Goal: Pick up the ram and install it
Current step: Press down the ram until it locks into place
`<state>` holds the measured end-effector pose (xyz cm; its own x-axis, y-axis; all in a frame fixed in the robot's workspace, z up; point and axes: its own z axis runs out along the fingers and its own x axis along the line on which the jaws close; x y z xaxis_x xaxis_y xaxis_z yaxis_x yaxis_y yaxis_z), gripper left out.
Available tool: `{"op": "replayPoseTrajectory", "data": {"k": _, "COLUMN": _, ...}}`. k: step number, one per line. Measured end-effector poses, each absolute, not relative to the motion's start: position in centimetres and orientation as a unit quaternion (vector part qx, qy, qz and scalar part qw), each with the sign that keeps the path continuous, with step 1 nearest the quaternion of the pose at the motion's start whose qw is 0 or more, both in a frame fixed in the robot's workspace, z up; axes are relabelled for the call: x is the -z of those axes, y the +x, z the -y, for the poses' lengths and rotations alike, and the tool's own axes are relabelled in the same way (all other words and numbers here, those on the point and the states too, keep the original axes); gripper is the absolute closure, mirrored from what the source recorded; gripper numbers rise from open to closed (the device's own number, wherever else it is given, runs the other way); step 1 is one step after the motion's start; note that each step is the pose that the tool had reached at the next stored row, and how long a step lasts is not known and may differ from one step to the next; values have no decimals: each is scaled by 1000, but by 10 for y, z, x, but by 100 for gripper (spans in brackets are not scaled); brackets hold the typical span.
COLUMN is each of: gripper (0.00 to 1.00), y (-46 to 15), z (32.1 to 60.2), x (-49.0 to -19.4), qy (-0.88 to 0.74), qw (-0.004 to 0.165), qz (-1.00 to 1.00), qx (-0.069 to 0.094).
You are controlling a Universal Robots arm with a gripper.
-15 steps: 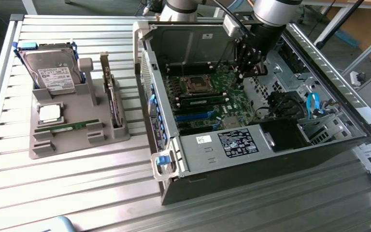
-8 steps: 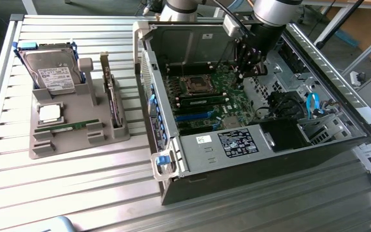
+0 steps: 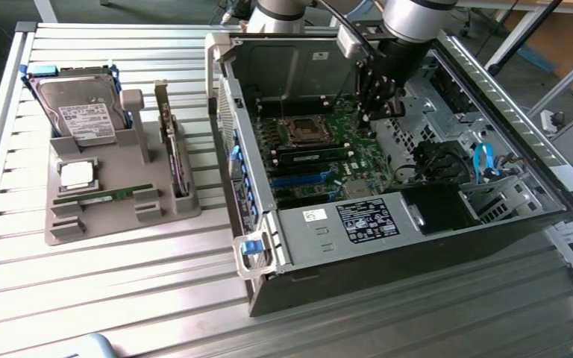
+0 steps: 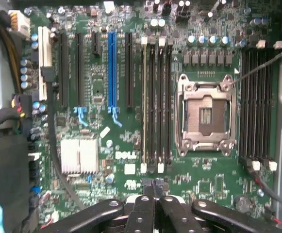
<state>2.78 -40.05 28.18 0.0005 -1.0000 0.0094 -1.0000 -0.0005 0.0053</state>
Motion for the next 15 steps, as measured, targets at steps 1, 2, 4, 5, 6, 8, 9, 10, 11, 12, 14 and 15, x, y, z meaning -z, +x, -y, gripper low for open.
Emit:
{"op": "replayPoseTrajectory", "data": {"k": 1, "gripper": 89, "y": 25, "z": 400, "x": -280, "qy": 707, "qw": 5, "qz": 707, "qx": -1}}
{"op": "replayPoseTrajectory", "data": {"k": 2, "gripper": 89, "y": 23, "z": 400, "x": -279, "qy": 707, "qw": 5, "qz": 707, "qx": -1}}
{"op": "replayPoseTrajectory", "data": {"k": 4, "gripper": 89, "y": 21, "z": 400, "x": -275, "qy": 707, "qw": 5, "qz": 707, "qx": -1}}
{"op": "replayPoseTrajectory", "data": {"k": 5, "gripper": 89, "y": 21, "z": 400, "x": -273, "qy": 707, "qw": 5, "qz": 707, "qx": -1}}
{"op": "replayPoseTrajectory", "data": {"k": 6, "gripper": 89, "y": 21, "z": 400, "x": -270, "qy": 707, "qw": 5, "qz": 707, "qx": -1}}
{"op": "replayPoseTrajectory", "data": {"k": 8, "gripper": 89, "y": 21, "z": 400, "x": -264, "qy": 707, "qw": 5, "qz": 707, "qx": -1}}
{"op": "replayPoseTrajectory", "data": {"k": 9, "gripper": 89, "y": 21, "z": 400, "x": -262, "qy": 707, "qw": 5, "qz": 707, "qx": -1}}
{"op": "replayPoseTrajectory", "data": {"k": 10, "gripper": 89, "y": 21, "z": 400, "x": -260, "qy": 707, "qw": 5, "qz": 707, "qx": -1}}
{"op": "replayPoseTrajectory", "data": {"k": 11, "gripper": 89, "y": 21, "z": 401, "x": -258, "qy": 707, "qw": 5, "qz": 707, "qx": -1}}
{"op": "replayPoseTrajectory", "data": {"k": 12, "gripper": 89, "y": 21, "z": 401, "x": -255, "qy": 707, "qw": 5, "qz": 707, "qx": -1}}
{"op": "replayPoseTrajectory", "data": {"k": 14, "gripper": 89, "y": 21, "z": 402, "x": -251, "qy": 707, "qw": 5, "qz": 707, "qx": -1}}
{"op": "replayPoseTrajectory", "data": {"k": 15, "gripper": 89, "y": 21, "z": 402, "x": -249, "qy": 707, "qw": 5, "qz": 707, "qx": -2}}
